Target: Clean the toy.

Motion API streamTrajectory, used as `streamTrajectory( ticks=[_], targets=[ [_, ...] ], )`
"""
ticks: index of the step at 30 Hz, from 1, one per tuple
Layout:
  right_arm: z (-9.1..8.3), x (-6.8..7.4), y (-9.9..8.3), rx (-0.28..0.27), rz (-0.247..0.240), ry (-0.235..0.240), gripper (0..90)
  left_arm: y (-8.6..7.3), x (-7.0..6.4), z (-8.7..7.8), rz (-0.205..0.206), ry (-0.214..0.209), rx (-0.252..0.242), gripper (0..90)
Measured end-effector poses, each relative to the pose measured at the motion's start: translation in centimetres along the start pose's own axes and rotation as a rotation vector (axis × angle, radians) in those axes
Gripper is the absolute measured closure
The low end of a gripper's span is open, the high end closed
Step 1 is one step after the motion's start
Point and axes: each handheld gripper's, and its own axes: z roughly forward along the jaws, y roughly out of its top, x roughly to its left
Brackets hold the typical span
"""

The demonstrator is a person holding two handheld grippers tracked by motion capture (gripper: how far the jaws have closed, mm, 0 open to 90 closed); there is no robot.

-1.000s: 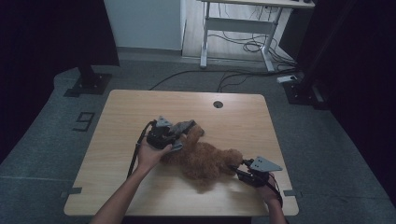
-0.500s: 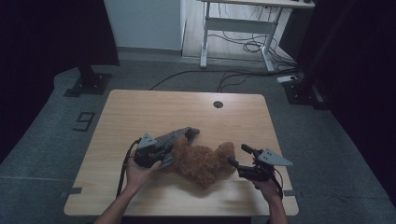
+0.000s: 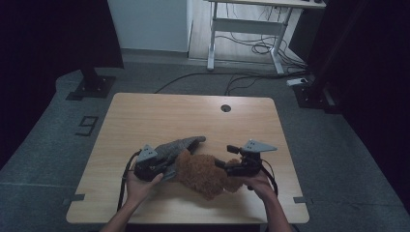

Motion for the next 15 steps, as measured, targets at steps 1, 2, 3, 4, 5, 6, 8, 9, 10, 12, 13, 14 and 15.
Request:
streamTrajectory(
  ticks=[1, 2, 3, 4, 5, 6, 8, 9, 10, 12, 13, 14, 15],
  targets=[
    [0.2, 0.3, -0.7, 0.022, 0.0, 0.001, 13.8, -0.1, -0.1, -0.1, -0.001, -0.002, -0.002, 81.9],
    [0.3, 0.6, -1.4, 0.043, 0.002, 0.01, 13.4, -0.1, -0.1, -0.1, 0.002, -0.002, -0.002, 81.9],
    [0.4, 0.8, -1.9, 0.059, 0.003, 0.012, 13.2, -0.2, -0.2, -0.2, 0.005, -0.002, -0.002, 81.9],
    [0.5, 1.1, -2.6, 0.084, 0.002, 0.011, 12.9, -0.2, -0.3, -0.2, 0.009, -0.002, -0.001, 81.9],
    [0.6, 1.3, -3.1, 0.096, 0.006, 0.013, 12.7, -0.2, -0.5, -0.3, 0.011, -0.001, -0.002, 81.9],
    [0.7, 1.4, -3.4, 0.107, 0.008, 0.018, 12.4, -0.3, -0.5, -0.3, 0.016, 0.001, -0.001, 81.9],
    [1.1, 1.6, -3.9, 0.135, 0.005, 0.023, 11.7, -0.3, -0.6, -0.3, 0.014, 0.001, -0.001, 81.9],
    [1.3, 1.8, -4.1, 0.157, 0.003, 0.028, 11.1, -0.3, -0.6, -0.4, 0.011, -0.001, -0.001, 81.9],
    [1.7, 1.9, -4.4, 0.181, -0.002, 0.036, 10.2, -0.4, -0.6, -0.4, 0.01, -0.001, -0.001, 81.9],
    [2.6, 2.3, -4.9, 0.22, -0.027, 0.016, 7.2, -0.4, -0.6, -0.4, 0.009, -0.002, 0.002, 81.8],
    [2.9, 2.4, -5.1, 0.225, -0.032, 0.007, 7.2, -0.5, -0.5, -0.4, 0.005, -0.003, 0.001, 81.8],
    [3.0, 2.4, -5.3, 0.219, -0.031, 0.001, 8.3, -0.5, -0.5, -0.4, 0.001, -0.006, 0.0, 81.8],
    [3.1, 2.4, -5.4, 0.214, -0.027, -0.003, 10.2, -0.5, -0.5, -0.4, -0.004, -0.01, -0.001, 81.8]
  ],
)
